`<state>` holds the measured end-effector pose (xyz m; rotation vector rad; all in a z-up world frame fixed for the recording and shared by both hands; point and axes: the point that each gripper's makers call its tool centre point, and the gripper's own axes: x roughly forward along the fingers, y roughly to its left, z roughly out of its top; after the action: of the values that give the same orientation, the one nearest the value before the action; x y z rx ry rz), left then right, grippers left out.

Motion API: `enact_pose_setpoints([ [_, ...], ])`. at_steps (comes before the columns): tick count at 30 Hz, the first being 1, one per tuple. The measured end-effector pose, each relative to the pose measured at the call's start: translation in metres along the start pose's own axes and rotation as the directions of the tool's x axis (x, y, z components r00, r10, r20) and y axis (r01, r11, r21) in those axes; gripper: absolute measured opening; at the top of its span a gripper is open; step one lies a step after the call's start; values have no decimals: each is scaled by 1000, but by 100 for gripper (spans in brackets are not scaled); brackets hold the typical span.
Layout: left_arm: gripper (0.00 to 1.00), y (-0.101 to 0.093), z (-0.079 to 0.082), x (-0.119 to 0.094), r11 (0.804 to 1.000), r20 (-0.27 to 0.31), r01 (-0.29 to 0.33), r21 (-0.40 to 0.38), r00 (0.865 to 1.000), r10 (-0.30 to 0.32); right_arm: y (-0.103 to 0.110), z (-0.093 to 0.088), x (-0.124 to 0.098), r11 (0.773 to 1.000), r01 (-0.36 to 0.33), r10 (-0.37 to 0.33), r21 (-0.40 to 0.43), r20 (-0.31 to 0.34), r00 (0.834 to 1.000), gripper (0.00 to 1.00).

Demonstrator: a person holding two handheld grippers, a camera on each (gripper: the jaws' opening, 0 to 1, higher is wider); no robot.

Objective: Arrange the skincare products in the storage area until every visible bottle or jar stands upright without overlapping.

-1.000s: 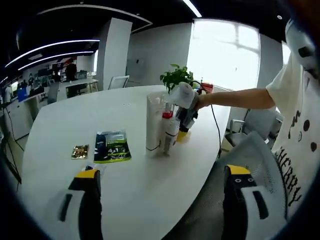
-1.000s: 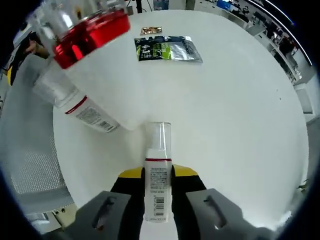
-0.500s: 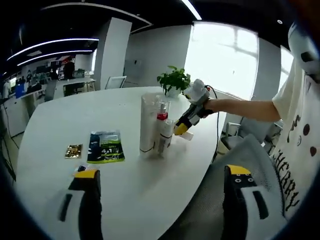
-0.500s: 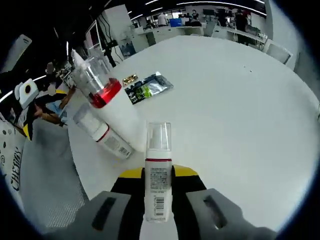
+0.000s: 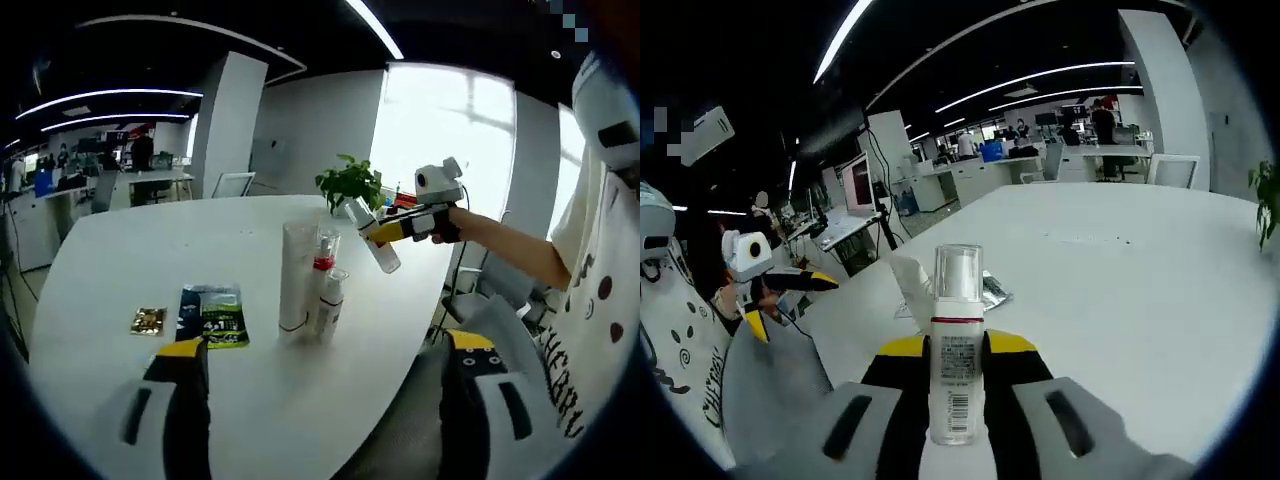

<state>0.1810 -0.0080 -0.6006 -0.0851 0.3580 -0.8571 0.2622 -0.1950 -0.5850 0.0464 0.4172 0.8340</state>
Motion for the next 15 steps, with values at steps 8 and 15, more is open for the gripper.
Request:
enact_pose_setpoints([
  [8,73,-11,34,-6,991,174,82,-102,983,-64,55,31,10,989,-140,143,-45,84,986,19],
  [15,57,-21,46,-6,977,237,152,-149,965,-114,102,26,31,958,-276,281,-74,64,958,19],
])
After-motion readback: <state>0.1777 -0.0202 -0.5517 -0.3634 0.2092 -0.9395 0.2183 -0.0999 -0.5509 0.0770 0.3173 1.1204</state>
